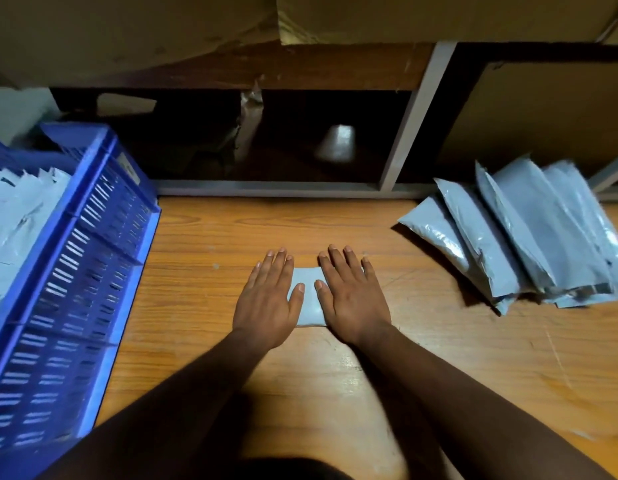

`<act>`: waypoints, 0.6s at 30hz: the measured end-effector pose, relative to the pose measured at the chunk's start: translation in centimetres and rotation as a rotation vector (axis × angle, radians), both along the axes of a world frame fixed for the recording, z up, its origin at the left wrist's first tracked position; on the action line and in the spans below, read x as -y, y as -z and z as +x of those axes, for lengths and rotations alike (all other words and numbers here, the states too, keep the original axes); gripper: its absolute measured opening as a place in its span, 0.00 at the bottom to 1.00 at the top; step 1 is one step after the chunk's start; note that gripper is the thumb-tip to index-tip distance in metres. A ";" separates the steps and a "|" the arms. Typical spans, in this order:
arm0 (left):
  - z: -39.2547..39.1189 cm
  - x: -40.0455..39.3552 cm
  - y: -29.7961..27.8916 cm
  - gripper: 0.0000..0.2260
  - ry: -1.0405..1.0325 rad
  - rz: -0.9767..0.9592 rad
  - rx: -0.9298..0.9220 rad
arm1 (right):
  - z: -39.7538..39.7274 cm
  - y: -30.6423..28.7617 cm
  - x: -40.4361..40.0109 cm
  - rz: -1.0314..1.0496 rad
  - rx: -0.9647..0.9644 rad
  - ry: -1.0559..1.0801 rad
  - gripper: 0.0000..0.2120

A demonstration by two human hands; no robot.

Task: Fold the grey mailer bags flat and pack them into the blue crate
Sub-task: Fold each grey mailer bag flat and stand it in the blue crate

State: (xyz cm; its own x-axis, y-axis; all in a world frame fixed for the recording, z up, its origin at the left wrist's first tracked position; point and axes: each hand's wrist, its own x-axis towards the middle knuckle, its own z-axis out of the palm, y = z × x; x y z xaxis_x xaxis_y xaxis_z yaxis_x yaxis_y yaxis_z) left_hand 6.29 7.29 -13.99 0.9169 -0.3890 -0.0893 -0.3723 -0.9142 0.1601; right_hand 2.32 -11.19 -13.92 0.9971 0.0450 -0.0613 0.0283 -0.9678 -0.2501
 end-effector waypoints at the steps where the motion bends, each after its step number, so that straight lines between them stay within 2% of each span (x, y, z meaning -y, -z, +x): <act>1: 0.0 0.0 -0.1 0.34 0.003 -0.011 -0.014 | 0.1 -0.1 0.1 0.020 -0.014 -0.004 0.29; 4: 0.5 -0.5 -0.7 0.38 0.028 -0.085 -0.071 | 0.7 -1.2 0.5 0.096 -0.083 0.001 0.30; 6: 1.0 -0.8 -1.3 0.36 0.071 -0.135 -0.025 | 1.0 -1.9 0.3 0.097 -0.052 0.008 0.30; 8: 1.0 -0.8 -1.4 0.32 0.130 -0.126 0.065 | 0.7 -1.8 -0.7 0.049 0.002 -0.048 0.30; 11: 0.1 -0.2 -0.7 0.32 0.196 -0.095 0.069 | 0.2 -0.2 -2.1 0.000 0.024 -0.107 0.29; 18: -0.1 0.3 0.0 0.27 0.160 -0.063 0.101 | 0.3 0.7 -2.4 -0.041 0.075 -0.092 0.27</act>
